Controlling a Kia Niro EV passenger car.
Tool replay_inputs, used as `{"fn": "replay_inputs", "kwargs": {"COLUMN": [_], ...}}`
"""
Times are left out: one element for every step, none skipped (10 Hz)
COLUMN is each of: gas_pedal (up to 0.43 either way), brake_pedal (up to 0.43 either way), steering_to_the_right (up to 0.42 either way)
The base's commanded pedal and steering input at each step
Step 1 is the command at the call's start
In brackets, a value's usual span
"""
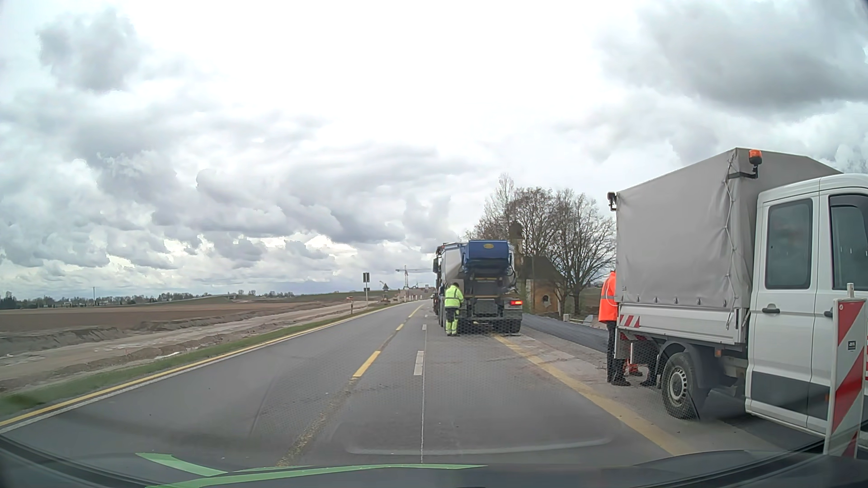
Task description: Follow the waypoints while adhering to traffic rules and regulations
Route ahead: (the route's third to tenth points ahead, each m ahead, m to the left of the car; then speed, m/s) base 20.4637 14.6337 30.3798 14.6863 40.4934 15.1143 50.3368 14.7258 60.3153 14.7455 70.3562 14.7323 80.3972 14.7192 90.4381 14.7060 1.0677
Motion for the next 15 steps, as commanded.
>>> {"fn": "replay_inputs", "kwargs": {"gas_pedal": [0.0, 0.0, 0.0, 0.0, 0.0, 0.0, 0.0, 0.0, 0.0, 0.0, 0.0, 0.0, 0.0, 0.0, 0.0], "brake_pedal": [0.085, 0.085, 0.085, 0.085, 0.091, 0.085, 0.085, 0.085, 0.085, 0.091, 0.091, 0.098, 0.098, 0.098, 0.104], "steering_to_the_right": [0.005, 0.005, 0.005, 0.005, 0.007, 0.008, 0.008, 0.008, 0.008, 0.008, 0.008, 0.008, 0.008, 0.008, 0.008]}}
